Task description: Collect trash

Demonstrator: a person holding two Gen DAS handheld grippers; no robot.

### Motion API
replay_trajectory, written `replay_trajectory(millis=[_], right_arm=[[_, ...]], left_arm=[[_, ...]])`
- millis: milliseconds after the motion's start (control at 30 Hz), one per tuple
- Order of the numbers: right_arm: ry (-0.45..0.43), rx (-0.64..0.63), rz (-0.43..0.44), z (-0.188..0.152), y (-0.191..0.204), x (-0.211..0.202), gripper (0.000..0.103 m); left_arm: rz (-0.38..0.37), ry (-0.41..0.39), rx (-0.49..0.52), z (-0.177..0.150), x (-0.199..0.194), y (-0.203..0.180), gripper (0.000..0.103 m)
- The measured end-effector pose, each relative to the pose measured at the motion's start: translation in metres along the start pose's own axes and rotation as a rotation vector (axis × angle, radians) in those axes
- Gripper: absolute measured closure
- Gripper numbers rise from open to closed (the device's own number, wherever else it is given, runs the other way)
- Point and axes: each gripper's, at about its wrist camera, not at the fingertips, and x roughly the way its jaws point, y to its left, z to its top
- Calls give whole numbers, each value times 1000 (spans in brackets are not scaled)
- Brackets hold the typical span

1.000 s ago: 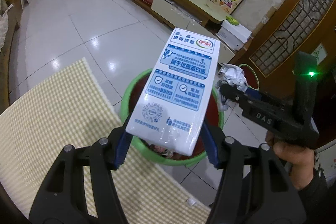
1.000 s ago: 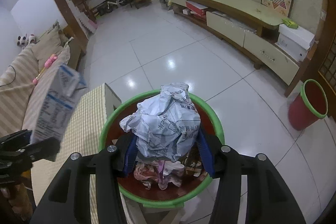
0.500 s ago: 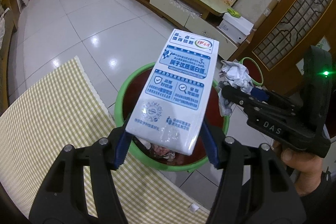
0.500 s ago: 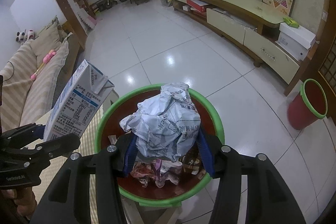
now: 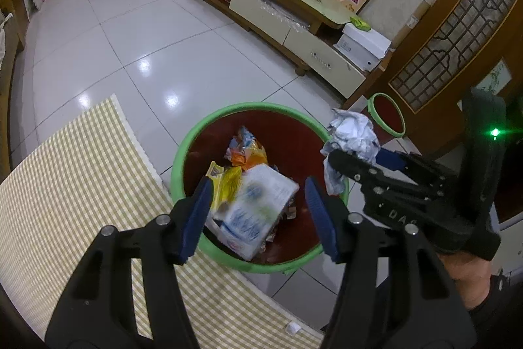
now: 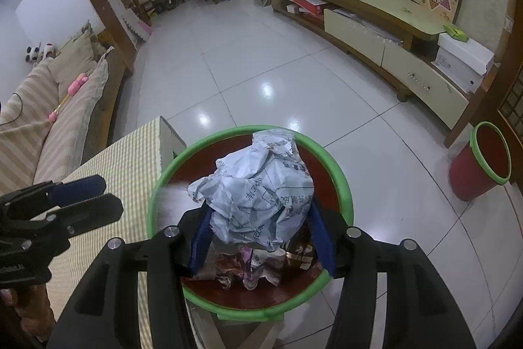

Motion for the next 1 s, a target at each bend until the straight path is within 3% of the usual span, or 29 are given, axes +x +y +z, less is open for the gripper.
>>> replay_trajectory(millis=[67,133,333,433,633,700,1000], right_arm=[[-1,2,-1,-1,1,0,51],[-1,4,2,0,1,-1,51],[-2,-11,29,1,8,-1,49],[-21,-38,38,2,13,-4,40],[-58,-61,42,2,24,-9,12],[-68,-69,38,1,27,-11,7],[-98,-125,64,-18,74,-22,7]], left_arm=[[4,-6,-4,1,-2,0,47],[13,-17,-12,1,-5,3,38],[31,-58,-47,1,-22,15,27],[50,-77,-50,0,-32,19,19],[94,-120,-68,-6,-54,30,5],[117,-138,-76,-11,-62,34,5],[257,-224,-121,-58,-108,61,5]])
